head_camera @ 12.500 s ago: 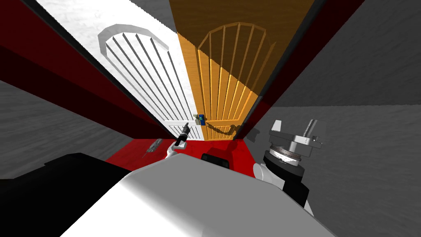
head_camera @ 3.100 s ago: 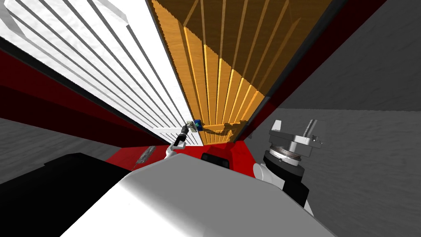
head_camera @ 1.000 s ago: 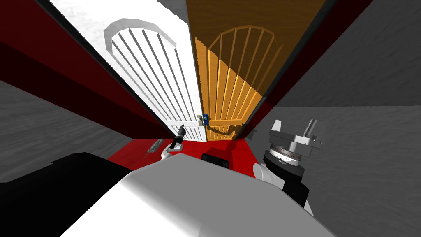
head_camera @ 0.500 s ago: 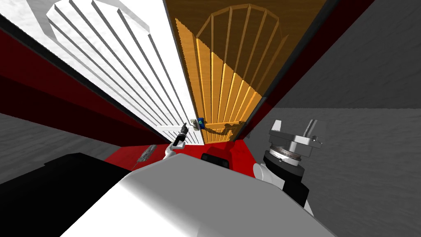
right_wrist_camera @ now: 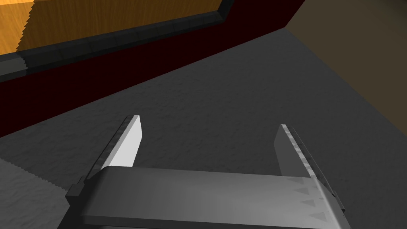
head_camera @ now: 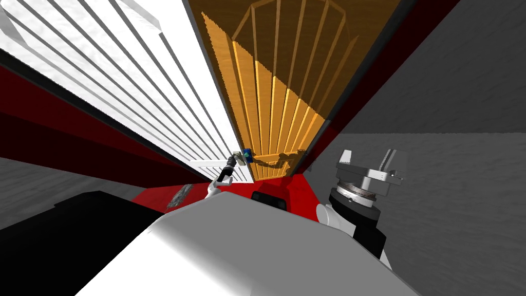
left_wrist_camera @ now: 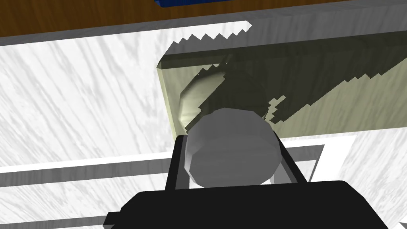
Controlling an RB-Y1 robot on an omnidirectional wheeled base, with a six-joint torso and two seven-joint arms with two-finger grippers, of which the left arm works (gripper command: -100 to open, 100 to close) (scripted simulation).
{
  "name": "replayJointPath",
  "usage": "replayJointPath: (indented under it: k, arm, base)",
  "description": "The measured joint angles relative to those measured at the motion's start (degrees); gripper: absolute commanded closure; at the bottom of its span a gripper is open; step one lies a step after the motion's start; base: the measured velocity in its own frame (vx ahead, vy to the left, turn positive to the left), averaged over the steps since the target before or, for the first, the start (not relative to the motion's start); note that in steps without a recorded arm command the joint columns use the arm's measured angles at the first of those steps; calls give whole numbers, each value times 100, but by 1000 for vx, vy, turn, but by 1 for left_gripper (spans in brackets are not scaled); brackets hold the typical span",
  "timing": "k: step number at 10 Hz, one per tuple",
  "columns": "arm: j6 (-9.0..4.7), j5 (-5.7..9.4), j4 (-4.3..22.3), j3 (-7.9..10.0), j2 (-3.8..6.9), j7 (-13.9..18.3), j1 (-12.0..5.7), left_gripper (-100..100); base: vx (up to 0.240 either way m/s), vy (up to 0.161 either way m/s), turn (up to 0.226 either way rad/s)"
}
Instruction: Pull the door open
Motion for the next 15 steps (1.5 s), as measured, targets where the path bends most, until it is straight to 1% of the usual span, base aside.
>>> replayJointPath:
  k: [2, 3, 4, 5, 6, 7, 9, 10, 11, 12, 13, 14, 15]
  arm:
    - [10, -3, 11, -17, -12, -1, 13, 100]
    - [12, -3, 14, -18, -14, -1, 18, 100]
    - [-6, 3, 16, 11, 16, 3, 31, 100]
    - [-31, 13, 47, 40, 60, 20, 107, 100]
    - [-1, 20, -13, 58, 79, 33, 215, -100]
    - [6, 20, -71, 18, 82, 47, 246, -100]
    - [-49, 8, -192, -134, 61, 83, 294, -100]
    - [-74, 8, -242, -198, 73, 113, 314, -100]
    - [-72, 5, -346, -259, 63, 133, 357, -100]
    - [-69, 5, -359, -267, 60, 136, 363, -100]
    - [-85, 14, -238, -183, 85, 128, 366, -100]
    - [-62, 25, -195, -90, 109, 117, 402, -100]
    - [-56, 22, -129, -32, 96, 92, 394, -100]
  base:
    - [-6, -2, 3]
    - [-152, 28, 74]
    - [-222, 62, 87]
    - [-255, 73, 38]
    - [-243, -5, -61]
    - [-199, -117, -84]
    - [-173, -115, -54]
    - [-190, -97, -63]
    - [-86, -44, -8]
    - [-1, 85, 179]
    - [63, 154, 145]
    - [131, 167, 37]
    - [141, 134, -23]
